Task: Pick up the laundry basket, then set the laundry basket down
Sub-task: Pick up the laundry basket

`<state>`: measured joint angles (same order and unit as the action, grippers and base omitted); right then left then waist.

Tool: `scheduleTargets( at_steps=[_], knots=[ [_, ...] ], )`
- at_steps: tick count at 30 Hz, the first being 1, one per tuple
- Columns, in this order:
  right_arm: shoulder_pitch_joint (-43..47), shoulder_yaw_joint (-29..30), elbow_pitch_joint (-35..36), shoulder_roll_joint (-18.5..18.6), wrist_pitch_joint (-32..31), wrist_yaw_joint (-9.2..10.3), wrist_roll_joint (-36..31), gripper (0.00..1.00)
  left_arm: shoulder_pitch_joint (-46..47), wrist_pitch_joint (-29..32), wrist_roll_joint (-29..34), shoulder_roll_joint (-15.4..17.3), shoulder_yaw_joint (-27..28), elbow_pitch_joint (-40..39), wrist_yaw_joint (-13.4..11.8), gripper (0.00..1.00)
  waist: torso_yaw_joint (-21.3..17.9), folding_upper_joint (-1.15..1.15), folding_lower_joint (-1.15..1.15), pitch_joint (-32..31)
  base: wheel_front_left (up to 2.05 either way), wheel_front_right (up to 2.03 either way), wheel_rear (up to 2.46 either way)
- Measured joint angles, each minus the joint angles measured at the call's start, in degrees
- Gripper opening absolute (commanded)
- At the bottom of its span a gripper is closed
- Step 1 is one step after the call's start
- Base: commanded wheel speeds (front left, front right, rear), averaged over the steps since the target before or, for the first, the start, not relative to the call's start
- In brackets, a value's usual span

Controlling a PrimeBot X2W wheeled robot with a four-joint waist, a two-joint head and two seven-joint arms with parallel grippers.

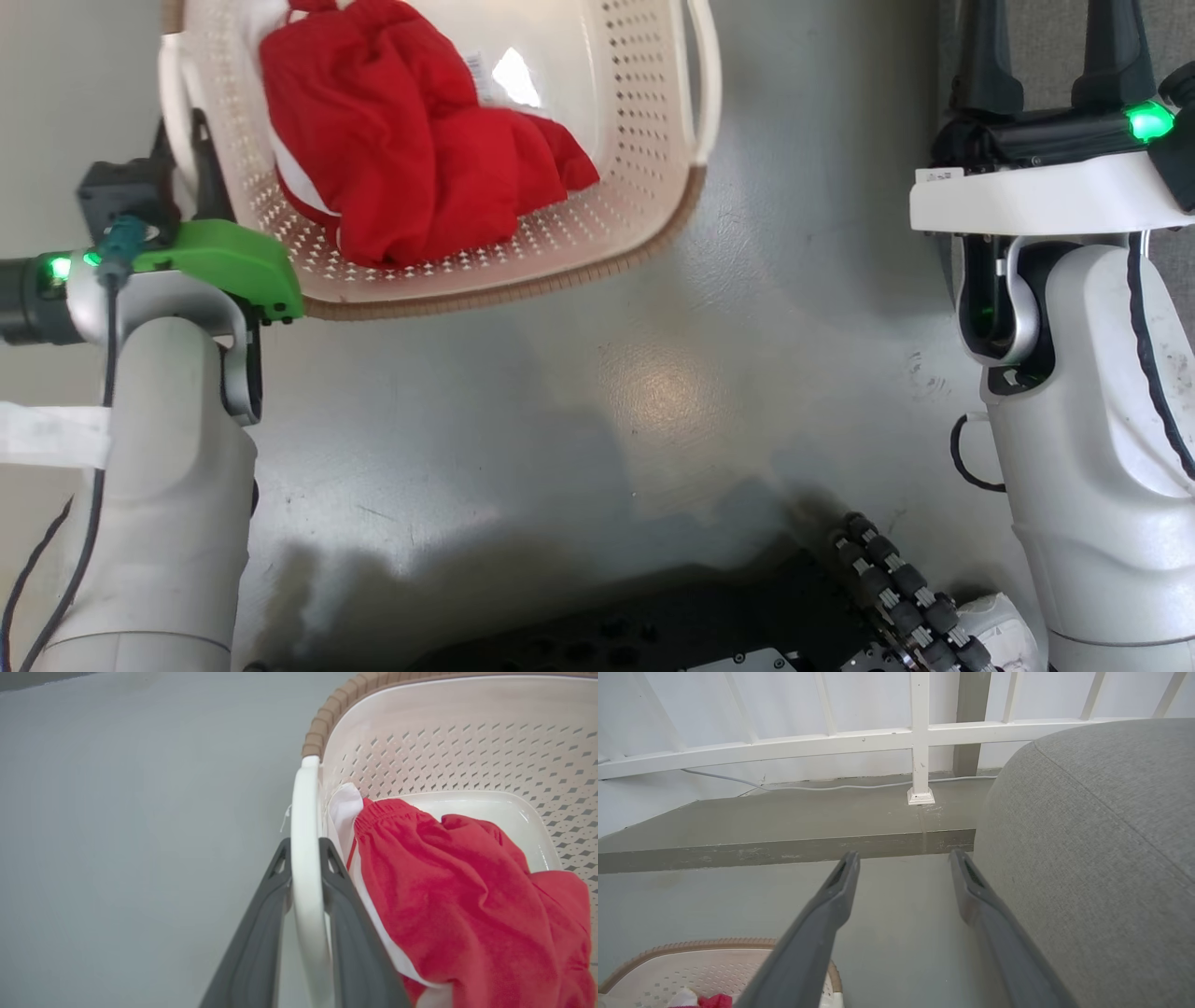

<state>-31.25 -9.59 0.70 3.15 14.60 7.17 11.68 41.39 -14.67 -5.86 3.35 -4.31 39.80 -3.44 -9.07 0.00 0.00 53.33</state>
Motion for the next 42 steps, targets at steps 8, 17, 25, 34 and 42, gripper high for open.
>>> scheduleTargets(
  at_steps=[8, 17, 25, 34, 42],
  knots=[
    [0.0, 0.0, -0.4, 0.0, 0.0, 0.00, 0.0, 1.00, 0.0, 0.0, 1.0, -0.2, -1.7, 0.6, 0.5, 0.00, 0.0, 0.00, 0.00, -0.8, 0.00, 0.00, 0.00],
    [0.0, -0.1, -0.6, 0.0, 0.0, 0.00, 0.1, 1.00, -0.4, 0.0, 0.6, -0.5, -1.6, 2.5, 0.5, 0.00, -0.1, 0.00, 0.00, -1.2, 0.00, 0.00, 0.00],
    [0.0, -0.3, -0.8, 0.0, 0.0, 0.00, 0.1, 1.00, -0.4, 0.0, 0.5, -0.7, -1.8, 3.3, 0.5, 0.00, -0.3, 0.00, 0.00, -1.4, 0.00, 0.00, 0.00],
    [0.0, -0.4, -1.0, 0.0, 0.0, 0.00, 0.8, 1.00, -0.4, 0.0, 0.5, -0.7, -1.8, 4.3, 0.4, 1.00, -0.5, 0.00, 0.00, -1.8, 0.00, 0.00, 0.00],
    [0.0, -0.4, -1.4, 0.0, 0.0, 0.00, 0.9, 1.00, -0.5, 0.0, 0.3, -1.0, -1.6, 4.2, 0.4, 1.00, -0.4, 0.00, 0.00, -2.6, 0.00, 0.00, 0.00]
  ],
)
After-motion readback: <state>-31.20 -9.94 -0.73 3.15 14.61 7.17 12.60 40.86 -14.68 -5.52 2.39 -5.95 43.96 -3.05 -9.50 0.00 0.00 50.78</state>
